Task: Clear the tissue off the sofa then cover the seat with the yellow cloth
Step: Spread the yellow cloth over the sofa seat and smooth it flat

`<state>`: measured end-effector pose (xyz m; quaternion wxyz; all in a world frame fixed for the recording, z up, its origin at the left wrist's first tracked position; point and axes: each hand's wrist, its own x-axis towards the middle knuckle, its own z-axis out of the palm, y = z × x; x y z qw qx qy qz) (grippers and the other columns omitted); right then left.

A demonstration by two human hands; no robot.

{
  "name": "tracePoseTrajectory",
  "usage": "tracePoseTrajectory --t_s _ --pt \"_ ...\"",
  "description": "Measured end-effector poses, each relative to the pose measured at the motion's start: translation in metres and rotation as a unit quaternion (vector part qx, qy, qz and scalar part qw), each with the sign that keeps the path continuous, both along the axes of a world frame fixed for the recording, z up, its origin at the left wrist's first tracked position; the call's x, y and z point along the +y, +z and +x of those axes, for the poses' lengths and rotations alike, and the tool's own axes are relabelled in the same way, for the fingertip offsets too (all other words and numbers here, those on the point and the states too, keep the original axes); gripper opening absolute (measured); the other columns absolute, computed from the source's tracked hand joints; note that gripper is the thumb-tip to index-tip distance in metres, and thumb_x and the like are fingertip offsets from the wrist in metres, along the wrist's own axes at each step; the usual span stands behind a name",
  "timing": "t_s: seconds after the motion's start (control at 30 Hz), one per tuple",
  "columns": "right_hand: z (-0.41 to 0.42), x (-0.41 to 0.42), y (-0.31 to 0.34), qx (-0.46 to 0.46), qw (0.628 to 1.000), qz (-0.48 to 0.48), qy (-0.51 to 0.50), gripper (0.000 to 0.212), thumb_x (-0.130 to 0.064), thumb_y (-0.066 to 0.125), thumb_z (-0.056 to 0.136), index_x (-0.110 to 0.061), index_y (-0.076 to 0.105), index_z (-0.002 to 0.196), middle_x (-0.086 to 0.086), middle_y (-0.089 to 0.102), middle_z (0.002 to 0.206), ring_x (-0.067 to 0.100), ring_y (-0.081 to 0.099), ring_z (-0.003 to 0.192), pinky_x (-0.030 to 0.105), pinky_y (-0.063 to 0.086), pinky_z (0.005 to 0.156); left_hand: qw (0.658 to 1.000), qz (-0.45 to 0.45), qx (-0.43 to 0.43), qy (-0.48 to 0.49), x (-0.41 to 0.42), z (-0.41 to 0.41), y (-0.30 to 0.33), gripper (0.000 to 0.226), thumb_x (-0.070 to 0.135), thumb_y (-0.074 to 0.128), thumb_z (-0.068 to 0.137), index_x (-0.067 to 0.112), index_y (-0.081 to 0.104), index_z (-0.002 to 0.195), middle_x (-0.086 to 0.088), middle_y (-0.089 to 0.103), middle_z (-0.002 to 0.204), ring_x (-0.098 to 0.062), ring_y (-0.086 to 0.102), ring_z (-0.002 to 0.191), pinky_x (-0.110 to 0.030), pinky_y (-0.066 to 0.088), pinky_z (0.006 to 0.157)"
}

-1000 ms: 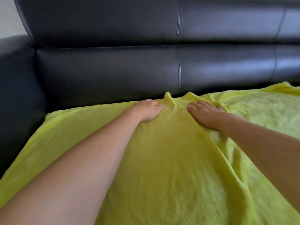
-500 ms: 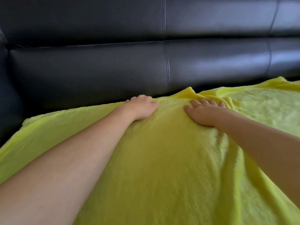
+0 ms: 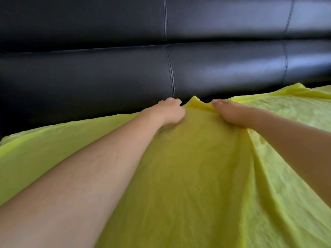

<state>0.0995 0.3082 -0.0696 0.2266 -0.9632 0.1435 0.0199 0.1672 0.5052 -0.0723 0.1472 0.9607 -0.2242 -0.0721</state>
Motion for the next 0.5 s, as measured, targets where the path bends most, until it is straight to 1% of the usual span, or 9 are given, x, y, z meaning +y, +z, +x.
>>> tracePoseTrajectory --t_s 0.07,0.13,0.2,0.27,0.33,0.4,0.5 --pt "-0.002 -0.006 0.001 0.046 0.999 0.027 -0.007 0.058 -0.055 0.018 0.101 -0.027 0.035 0.149 0.006 0.036 0.152 0.029 0.034 0.139 0.043 0.024 0.115 0.999 -0.037 0.012 -0.024 -0.019 -0.005 0.001 0.055 0.034 0.025 0.099 0.023 0.024 0.154 0.003 0.015 0.162 -0.023 0.021 0.146 -0.043 0.023 0.116" --pt "-0.004 -0.011 0.0 0.062 0.995 0.079 -0.012 0.057 -0.059 0.022 0.099 -0.032 0.036 0.147 0.003 0.039 0.15 0.028 0.039 0.136 0.046 0.028 0.113 0.999 -0.031 0.021 -0.038 -0.032 -0.008 -0.004 0.055 0.036 0.025 0.102 0.023 0.021 0.155 0.001 0.013 0.163 -0.023 0.017 0.148 -0.041 0.018 0.119" --pt "-0.004 -0.022 -0.003 0.028 0.995 0.093 -0.008 0.054 -0.058 0.022 0.099 -0.038 0.027 0.149 -0.002 0.029 0.156 0.027 0.031 0.141 0.046 0.025 0.115 0.999 0.01 0.022 -0.046 -0.038 -0.01 -0.013 0.057 0.044 0.022 0.101 0.026 0.02 0.155 0.003 0.011 0.164 -0.023 0.012 0.149 -0.043 0.013 0.119" --pt "-0.002 -0.035 -0.006 0.004 0.999 0.044 -0.003 0.053 -0.052 0.018 0.102 -0.034 0.02 0.152 -0.003 0.019 0.16 0.025 0.02 0.146 0.042 0.015 0.118 0.998 0.043 0.006 -0.044 -0.035 -0.012 -0.019 0.059 0.051 0.02 0.1 0.03 0.02 0.155 0.007 0.01 0.164 -0.02 0.008 0.15 -0.047 0.009 0.119" --pt "0.0 -0.052 -0.009 0.01 1.0 0.001 -0.019 0.054 -0.049 0.015 0.103 -0.028 0.023 0.152 0.001 0.019 0.16 0.025 0.017 0.146 0.039 0.011 0.118 0.998 0.051 -0.001 -0.043 -0.034 -0.012 -0.02 0.059 0.053 0.019 0.1 0.033 0.018 0.155 0.009 0.008 0.164 -0.019 0.005 0.15 -0.049 0.006 0.12" --pt "0.004 -0.068 -0.011 0.036 0.997 -0.051 -0.039 0.058 -0.049 0.014 0.102 -0.022 0.026 0.152 0.006 0.02 0.16 0.028 0.019 0.146 0.042 0.012 0.119 0.997 0.057 0.001 -0.043 -0.035 -0.012 -0.02 0.059 0.055 0.019 0.1 0.035 0.016 0.155 0.01 0.006 0.164 -0.018 0.002 0.151 -0.05 0.004 0.12" --pt "0.015 -0.086 -0.017 0.07 0.988 -0.128 -0.05 0.063 -0.052 0.016 0.099 -0.02 0.027 0.151 0.009 0.02 0.16 0.032 0.021 0.145 0.05 0.018 0.117 0.997 0.065 0.003 -0.038 -0.036 -0.012 -0.021 0.06 0.058 0.017 0.099 0.038 0.014 0.155 0.012 0.004 0.164 -0.017 0.0 0.151 -0.05 0.002 0.12"
